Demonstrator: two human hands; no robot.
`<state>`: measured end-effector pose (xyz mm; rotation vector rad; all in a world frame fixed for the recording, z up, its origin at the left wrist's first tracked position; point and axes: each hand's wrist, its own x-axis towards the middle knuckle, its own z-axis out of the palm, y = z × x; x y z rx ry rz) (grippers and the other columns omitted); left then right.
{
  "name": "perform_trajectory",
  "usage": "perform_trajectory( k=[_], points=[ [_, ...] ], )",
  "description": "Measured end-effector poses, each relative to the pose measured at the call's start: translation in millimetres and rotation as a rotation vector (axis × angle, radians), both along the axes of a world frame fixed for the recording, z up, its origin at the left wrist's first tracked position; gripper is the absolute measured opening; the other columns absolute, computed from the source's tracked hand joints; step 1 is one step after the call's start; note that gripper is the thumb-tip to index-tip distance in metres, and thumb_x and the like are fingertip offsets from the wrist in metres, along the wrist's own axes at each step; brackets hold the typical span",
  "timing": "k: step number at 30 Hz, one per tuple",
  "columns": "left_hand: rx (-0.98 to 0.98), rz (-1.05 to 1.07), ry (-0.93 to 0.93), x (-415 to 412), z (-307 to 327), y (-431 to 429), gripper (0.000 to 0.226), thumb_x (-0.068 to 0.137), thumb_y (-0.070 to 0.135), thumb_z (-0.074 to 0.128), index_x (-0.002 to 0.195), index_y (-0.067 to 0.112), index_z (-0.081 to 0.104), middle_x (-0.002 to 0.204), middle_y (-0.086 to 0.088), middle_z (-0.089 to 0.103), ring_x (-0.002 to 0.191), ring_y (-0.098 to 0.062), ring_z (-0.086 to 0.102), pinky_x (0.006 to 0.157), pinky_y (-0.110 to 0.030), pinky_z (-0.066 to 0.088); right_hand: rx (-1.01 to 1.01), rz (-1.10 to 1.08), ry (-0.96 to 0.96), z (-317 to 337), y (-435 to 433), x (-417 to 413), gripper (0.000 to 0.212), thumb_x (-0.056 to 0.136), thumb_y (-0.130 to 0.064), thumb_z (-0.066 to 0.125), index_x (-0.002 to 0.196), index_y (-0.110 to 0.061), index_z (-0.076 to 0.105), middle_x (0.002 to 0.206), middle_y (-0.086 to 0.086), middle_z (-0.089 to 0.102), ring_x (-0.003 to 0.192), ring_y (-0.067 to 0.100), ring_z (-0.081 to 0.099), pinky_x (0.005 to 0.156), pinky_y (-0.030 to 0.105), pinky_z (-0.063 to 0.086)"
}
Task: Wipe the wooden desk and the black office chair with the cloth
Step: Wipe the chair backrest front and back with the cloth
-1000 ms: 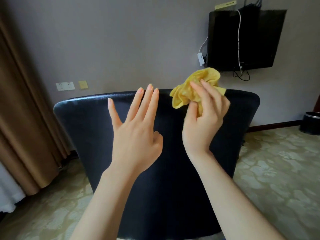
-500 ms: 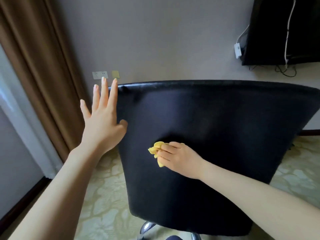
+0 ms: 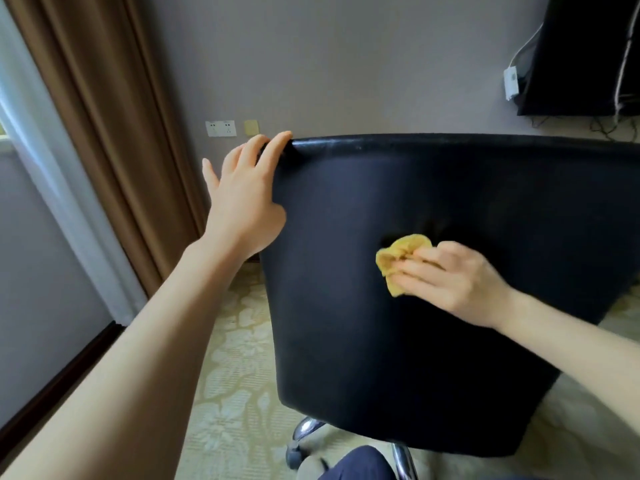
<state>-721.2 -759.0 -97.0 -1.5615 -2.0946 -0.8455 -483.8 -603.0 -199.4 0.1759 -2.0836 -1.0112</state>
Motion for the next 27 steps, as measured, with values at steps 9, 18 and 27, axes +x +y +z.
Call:
perform_trajectory(
  k=[9,18,27],
  points=[
    [-0.108,-0.026,0.140,9,14,-16,0.090,0.072,-0.009,0.039,0.149,0.033,0.021,0.146,0.002,0.033,0.124,-0.031,0.028,0.115,-0.054,0.003,-0.017,0.078,0.392,65,-28,-63,0.012,0.086,-0.006,0.070,0.093,-0.012,0.077,0.100,0.001,0.073,0.095,0.021,0.052,0.070,0.035,0.049],
    [0.086,-0.387,-0.104,-1,11,-26,0.081,0.079,-0.021,0.034,0.147,0.024,0.032,0.145,0.005,0.042,0.132,-0.014,0.036,0.104,-0.010,0.024,-0.133,0.073,0.429,37,-65,-154,0.022,0.093,-0.009,0.054,0.078,-0.015,0.070,0.092,0.000,0.069,0.095,0.020,0.049,0.077,0.032,0.039],
    [-0.004,-0.292,-0.257,-19,-25,-39,0.083,0.081,-0.021,0.038,0.149,0.026,0.026,0.157,0.004,0.023,0.138,-0.031,0.033,0.112,-0.056,0.025,-0.125,-0.194,-0.106,-52,-64,-192,0.013,0.078,-0.004,0.063,0.079,-0.010,0.074,0.083,0.006,0.069,0.097,0.025,0.062,0.102,0.038,0.042]
  ],
)
